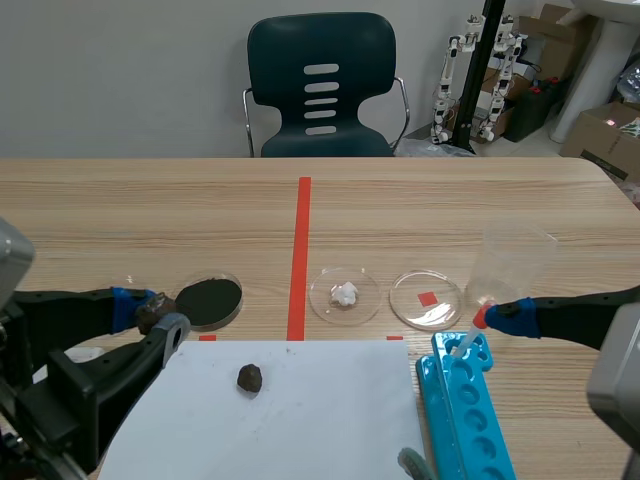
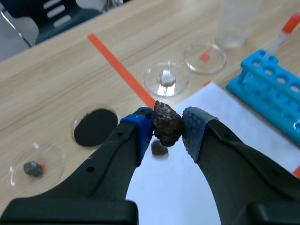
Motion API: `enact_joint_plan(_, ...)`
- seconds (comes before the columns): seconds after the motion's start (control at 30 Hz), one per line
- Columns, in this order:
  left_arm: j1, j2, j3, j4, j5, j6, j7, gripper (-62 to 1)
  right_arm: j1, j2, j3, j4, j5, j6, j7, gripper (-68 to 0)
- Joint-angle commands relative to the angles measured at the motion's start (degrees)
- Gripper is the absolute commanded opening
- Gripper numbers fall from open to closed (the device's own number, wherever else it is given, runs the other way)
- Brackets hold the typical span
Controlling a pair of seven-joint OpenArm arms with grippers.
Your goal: Put the right mineral back
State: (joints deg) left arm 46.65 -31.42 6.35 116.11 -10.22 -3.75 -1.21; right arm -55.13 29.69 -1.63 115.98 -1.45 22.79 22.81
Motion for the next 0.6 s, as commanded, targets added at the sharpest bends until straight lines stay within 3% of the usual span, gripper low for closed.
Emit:
enact_joint_plan(0.0, -0.63, 0.42, 0.68, 0.02, 0.72, -0.31, -0.55, -51.9, -0.22, 0.15, 0.15, 0.31, 0.63, -0.24, 0.68, -2.2)
enact_joint_plan(0.27, -10.14, 0.42, 4.59, -7.89, 0.22, -5.57, 6.19, -51.9, -0.22, 0.13, 0.15, 0.31, 0.63, -0.24, 0.68, -2.2)
enact_joint_plan(0.5, -20.17, 0.42, 12.55, -14.47, 0.15, -6.10, 15.04, -51.9, -0.22, 0.13, 0.15, 0.31, 0.63, -0.24, 0.68, -2.2)
enact_joint_plan(0.57, -23.04, 0.44, 15.10, -15.78, -1.25, -6.08, 17.90, -51.9, -0.22, 0.13, 0.15, 0.31, 0.63, -0.24, 0.68, -2.2)
